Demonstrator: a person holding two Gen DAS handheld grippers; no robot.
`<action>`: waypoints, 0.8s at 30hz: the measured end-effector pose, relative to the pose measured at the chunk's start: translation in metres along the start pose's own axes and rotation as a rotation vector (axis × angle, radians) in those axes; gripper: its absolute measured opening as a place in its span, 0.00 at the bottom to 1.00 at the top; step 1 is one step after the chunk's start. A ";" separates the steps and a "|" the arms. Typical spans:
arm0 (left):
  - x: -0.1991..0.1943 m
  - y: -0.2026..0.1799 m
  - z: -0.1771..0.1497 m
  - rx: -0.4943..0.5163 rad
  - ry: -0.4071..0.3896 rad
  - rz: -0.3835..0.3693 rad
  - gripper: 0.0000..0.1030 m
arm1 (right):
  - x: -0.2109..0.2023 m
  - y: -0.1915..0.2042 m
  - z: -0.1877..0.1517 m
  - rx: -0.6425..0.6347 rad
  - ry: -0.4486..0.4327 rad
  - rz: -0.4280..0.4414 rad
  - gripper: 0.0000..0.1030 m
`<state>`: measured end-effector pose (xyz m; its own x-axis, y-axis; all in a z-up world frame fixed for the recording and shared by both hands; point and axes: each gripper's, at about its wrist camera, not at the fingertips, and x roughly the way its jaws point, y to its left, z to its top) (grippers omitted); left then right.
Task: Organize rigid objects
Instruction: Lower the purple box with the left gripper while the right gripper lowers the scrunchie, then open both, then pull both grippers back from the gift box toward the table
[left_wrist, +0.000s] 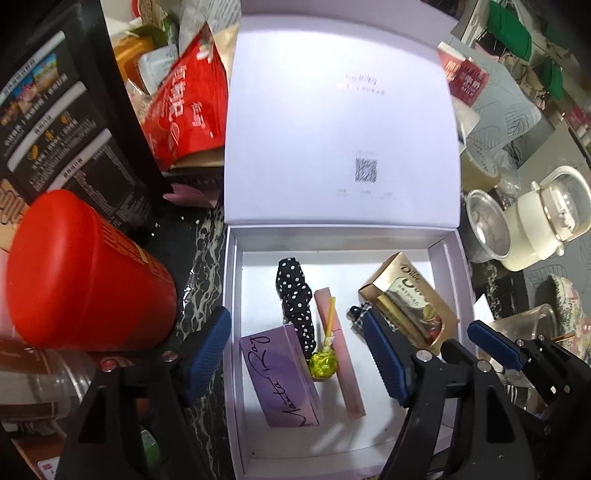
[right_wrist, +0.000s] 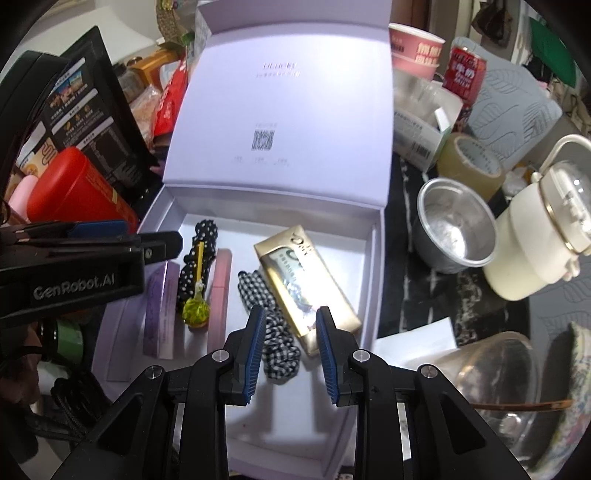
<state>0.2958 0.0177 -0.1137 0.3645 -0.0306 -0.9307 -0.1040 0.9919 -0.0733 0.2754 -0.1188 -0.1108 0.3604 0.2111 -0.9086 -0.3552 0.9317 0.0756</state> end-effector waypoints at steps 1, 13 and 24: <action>-0.005 -0.001 0.000 0.002 -0.008 0.001 0.72 | -0.003 0.000 0.001 0.001 -0.005 -0.006 0.27; -0.054 -0.006 -0.005 0.001 -0.071 0.005 0.72 | -0.047 -0.003 -0.001 0.019 -0.072 -0.037 0.31; -0.099 -0.005 -0.016 0.001 -0.140 0.027 0.72 | -0.090 -0.001 -0.007 0.036 -0.146 -0.070 0.36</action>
<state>0.2455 0.0143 -0.0273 0.4868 0.0133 -0.8734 -0.1148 0.9922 -0.0489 0.2370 -0.1405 -0.0320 0.5054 0.1834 -0.8432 -0.2950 0.9550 0.0309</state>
